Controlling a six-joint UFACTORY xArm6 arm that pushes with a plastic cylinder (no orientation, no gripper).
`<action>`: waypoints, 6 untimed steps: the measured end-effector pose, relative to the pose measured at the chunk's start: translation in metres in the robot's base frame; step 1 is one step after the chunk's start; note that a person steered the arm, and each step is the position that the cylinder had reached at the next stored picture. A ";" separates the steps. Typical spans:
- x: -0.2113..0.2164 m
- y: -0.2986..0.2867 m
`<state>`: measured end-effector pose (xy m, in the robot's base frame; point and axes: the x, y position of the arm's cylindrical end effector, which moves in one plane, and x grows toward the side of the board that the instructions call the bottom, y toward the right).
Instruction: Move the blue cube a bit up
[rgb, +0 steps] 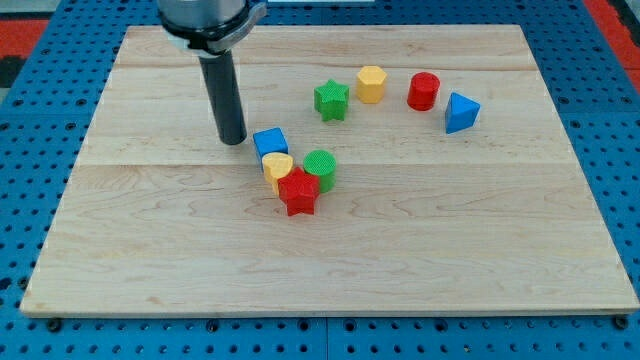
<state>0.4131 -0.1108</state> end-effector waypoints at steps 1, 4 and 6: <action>0.035 0.000; 0.049 0.095; 0.049 0.032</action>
